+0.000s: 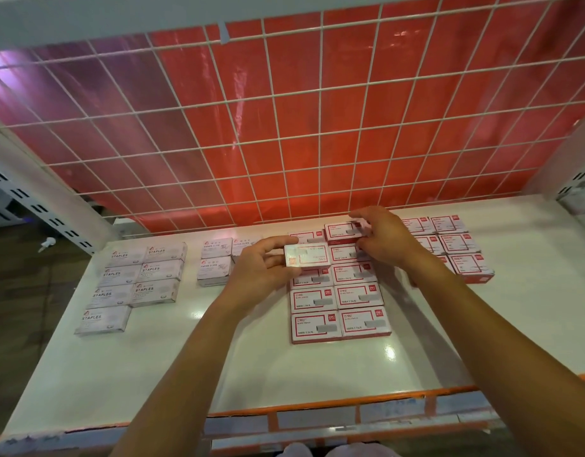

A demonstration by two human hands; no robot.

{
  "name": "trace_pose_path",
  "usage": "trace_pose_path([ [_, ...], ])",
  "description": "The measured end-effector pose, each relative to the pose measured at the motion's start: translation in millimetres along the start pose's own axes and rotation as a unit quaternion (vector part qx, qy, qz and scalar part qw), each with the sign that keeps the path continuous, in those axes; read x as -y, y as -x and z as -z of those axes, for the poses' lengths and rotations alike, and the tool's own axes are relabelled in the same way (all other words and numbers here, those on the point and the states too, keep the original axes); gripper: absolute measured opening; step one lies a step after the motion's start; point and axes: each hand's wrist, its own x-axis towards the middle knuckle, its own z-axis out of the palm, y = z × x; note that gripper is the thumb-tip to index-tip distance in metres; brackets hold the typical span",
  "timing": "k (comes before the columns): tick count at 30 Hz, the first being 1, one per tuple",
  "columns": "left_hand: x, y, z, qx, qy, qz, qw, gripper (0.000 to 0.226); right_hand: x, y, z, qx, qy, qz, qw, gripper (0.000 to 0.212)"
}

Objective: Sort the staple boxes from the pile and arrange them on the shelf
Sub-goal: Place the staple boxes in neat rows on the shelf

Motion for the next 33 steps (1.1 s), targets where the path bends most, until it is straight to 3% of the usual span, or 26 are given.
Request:
trace_pose_path([
  [2,-3.0,-1.1,-0.1,0.007,0.006,-0.002,1.0,0.046,7.0,4.3,1.5,-0.066,-0.004,0.045,0.997,0.044],
  [4,-6.1,-2.5,0.5,0.018,0.015,-0.007,1.0,0.045,20.0,10.8,4.9,-0.071,-0.062,0.063,0.994,0.037],
  [9,-17.5,-7.7,1.5,0.05,0.045,-0.039,0.997,0.054,41.0,21.1,3.3,0.114,-0.22,0.057,0.967,0.035],
  [12,-25.6,-8.4,-2.8,0.023,0.057,-0.075,0.995,0.054,43.4,23.0,3.3,0.139,-0.279,0.05,0.949,0.047],
  [15,-28.2,-11.0,-7.8,-0.019,0.017,-0.072,0.997,0.037,43.3,24.3,4.5,0.158,-0.32,0.043,0.933,0.064],
  [19,-32.8,-8.0,-15.8,-0.039,-0.108,-0.077,0.99,0.028,44.5,23.2,-1.5,0.084,-0.339,-0.006,0.937,0.033],
  [24,-36.9,-2.7,-32.2,-0.034,-0.33,-0.082,0.94,0.061,47.2,18.1,-8.6,-0.037,-0.392,-0.08,0.916,0.02],
  [33,-37.5,-16.7,-42.8,-0.099,-0.341,-0.134,0.925,0.046,50.6,21.7,-23.0,-0.061,-0.432,-0.067,0.897,0.01],
])
